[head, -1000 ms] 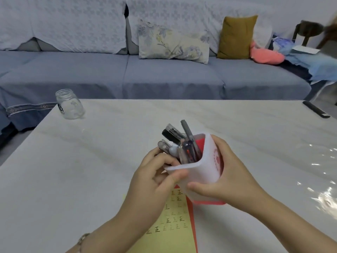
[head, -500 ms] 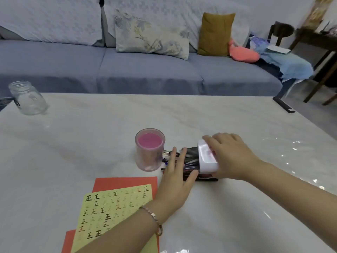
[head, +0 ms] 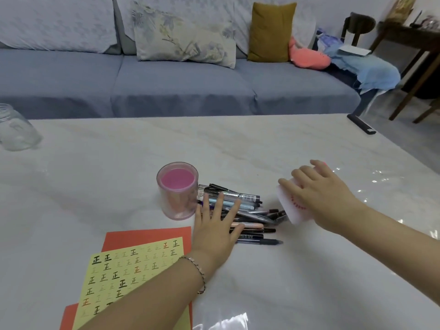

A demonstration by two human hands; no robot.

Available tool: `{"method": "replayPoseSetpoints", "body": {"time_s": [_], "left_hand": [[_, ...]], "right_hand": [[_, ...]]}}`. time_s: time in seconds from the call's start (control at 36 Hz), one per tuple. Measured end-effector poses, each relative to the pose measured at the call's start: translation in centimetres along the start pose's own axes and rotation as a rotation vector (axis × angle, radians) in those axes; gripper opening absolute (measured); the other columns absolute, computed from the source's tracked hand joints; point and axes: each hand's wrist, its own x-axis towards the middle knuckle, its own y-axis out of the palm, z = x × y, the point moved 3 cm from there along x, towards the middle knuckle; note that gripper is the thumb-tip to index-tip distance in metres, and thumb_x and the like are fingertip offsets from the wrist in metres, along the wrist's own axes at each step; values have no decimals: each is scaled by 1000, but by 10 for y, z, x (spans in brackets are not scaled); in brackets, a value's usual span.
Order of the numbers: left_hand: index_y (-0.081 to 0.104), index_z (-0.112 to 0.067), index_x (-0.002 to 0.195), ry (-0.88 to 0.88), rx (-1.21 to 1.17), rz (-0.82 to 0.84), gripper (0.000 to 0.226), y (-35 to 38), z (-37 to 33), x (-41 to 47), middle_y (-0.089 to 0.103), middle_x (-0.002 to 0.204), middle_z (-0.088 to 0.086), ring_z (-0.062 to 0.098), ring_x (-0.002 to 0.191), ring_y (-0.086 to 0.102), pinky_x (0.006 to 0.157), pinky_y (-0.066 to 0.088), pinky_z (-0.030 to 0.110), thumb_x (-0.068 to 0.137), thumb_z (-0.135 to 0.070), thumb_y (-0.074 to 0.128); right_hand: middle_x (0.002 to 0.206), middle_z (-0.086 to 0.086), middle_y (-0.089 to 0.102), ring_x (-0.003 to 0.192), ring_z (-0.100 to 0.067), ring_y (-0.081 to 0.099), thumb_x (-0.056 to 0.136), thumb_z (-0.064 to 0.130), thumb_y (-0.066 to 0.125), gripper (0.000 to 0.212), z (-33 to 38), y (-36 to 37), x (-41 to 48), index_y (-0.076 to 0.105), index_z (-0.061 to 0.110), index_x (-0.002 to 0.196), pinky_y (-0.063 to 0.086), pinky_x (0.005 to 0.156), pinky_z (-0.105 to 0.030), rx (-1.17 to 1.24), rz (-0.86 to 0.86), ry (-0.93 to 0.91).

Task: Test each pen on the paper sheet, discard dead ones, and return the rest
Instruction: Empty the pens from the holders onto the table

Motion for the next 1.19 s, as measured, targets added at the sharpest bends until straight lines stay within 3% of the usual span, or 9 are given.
{"method": "replayPoseSetpoints", "body": {"time_s": [0.08, 0.31, 0.53, 0.67, 0.75, 0.81, 1.03, 1.11, 1.19], "left_hand": [[-30, -46, 127, -23, 19, 7, 66, 0, -3, 2, -18, 155, 2, 35, 137, -26, 113, -10, 47, 64, -64, -26], [-18, -45, 141, -26, 28, 93, 59, -9, -6, 3, -19, 155, 3, 37, 136, -26, 112, -11, 49, 92, -62, 11], [-10, -33, 146, -11, -155, 49, 60, -17, -1, -2, -12, 156, 0, 22, 141, -19, 112, -12, 39, 98, -47, 24], [13, -26, 147, 23, -857, -67, 57, -55, -5, -21, 19, 153, -8, 6, 140, 17, 114, 15, 23, 98, -35, 39], [17, -38, 138, 51, -1374, -11, 63, -90, -11, -41, 32, 145, -14, -17, 116, 40, 92, 36, 5, 88, -48, 54], [19, -40, 133, 117, -1437, 8, 84, -107, -14, -53, 44, 136, -16, -16, 106, 51, 83, 43, 8, 70, -47, 73], [44, -35, 107, -76, -1288, -384, 70, -133, 19, -86, 60, 98, -20, -10, 89, 59, 69, 48, 10, 53, -21, 86], [41, -39, 112, -120, -1190, -486, 75, -137, 47, -108, 53, 100, -35, -11, 95, 55, 71, 51, 14, 47, -39, 80], [37, -42, 112, -184, -1097, -632, 75, -144, 75, -128, 49, 97, -40, -15, 93, 52, 68, 49, 9, 53, -37, 83]], "right_hand": [[85, -17, 62, 76, -36, 62, 26, 3, 51, 79, -6, -5, -6, 60, 6, 105, 28, 90, -45, 92, -117, 99], [113, -17, 55, 102, -41, 53, 36, 16, 83, 98, -9, -21, -20, 48, 12, 127, 20, 94, -39, 406, -163, 479], [114, 3, 43, 113, -14, 32, 47, 24, 85, 98, 10, -42, -20, 40, 22, 134, 17, 95, -26, 752, -183, 511], [111, 21, 44, 108, -3, 41, 41, 28, 88, 94, 22, -55, -18, 39, 43, 120, 36, 85, -6, 1192, -259, 573], [118, 20, 50, 102, 9, 52, 39, 26, 86, 90, 37, -64, -14, 41, 45, 114, 41, 73, 0, 1453, -289, 571], [117, 17, 53, 96, 14, 54, 41, 16, 89, 92, 55, -69, -10, 43, 39, 118, 42, 70, -2, 1547, -327, 562], [126, 17, 48, 112, 4, 50, 43, 36, 81, 95, 119, -78, 21, 38, 45, 127, 46, 78, -10, 1653, -217, 460], [133, 28, 34, 123, 8, 35, 57, 36, 85, 104, 128, -70, 21, 22, 41, 140, 36, 98, -15, 1445, 9, 318], [125, 25, 33, 123, 5, 28, 72, 34, 77, 79, 130, -53, 15, 33, 34, 137, 22, 101, -10, 1183, 102, 252]]}}
